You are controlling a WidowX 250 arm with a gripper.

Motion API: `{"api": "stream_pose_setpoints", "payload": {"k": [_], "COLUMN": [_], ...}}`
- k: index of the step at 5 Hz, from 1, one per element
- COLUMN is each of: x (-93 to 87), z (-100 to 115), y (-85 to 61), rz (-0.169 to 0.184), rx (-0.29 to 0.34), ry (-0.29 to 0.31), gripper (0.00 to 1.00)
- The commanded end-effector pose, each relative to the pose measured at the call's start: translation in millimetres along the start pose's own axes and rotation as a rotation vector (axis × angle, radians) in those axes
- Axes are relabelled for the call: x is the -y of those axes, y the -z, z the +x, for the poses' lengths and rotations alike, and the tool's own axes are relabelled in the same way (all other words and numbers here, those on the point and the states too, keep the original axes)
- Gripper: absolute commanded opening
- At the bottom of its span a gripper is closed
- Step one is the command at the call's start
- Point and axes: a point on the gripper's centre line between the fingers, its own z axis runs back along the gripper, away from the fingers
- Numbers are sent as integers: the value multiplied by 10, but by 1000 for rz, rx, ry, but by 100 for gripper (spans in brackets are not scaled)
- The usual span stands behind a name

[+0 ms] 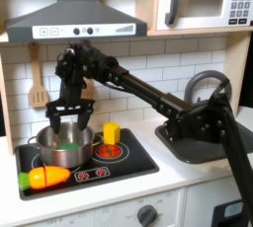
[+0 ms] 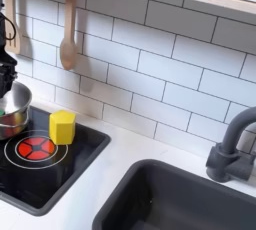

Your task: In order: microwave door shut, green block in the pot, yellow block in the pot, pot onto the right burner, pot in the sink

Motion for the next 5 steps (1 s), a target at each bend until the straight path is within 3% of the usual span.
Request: {"api": "stream_pose_setpoints", "payload": {"k": [1, 3, 4, 5], "x": [41, 43, 78, 145], "z": [1, -76, -122, -117], "y": [17, 101, 213, 254], "rz": [-5, -31, -60, -88], "rx": [-18, -42, -74, -83], "ry": [-27, -23, -14, 28], "gripper": [100, 100, 100, 100]}}
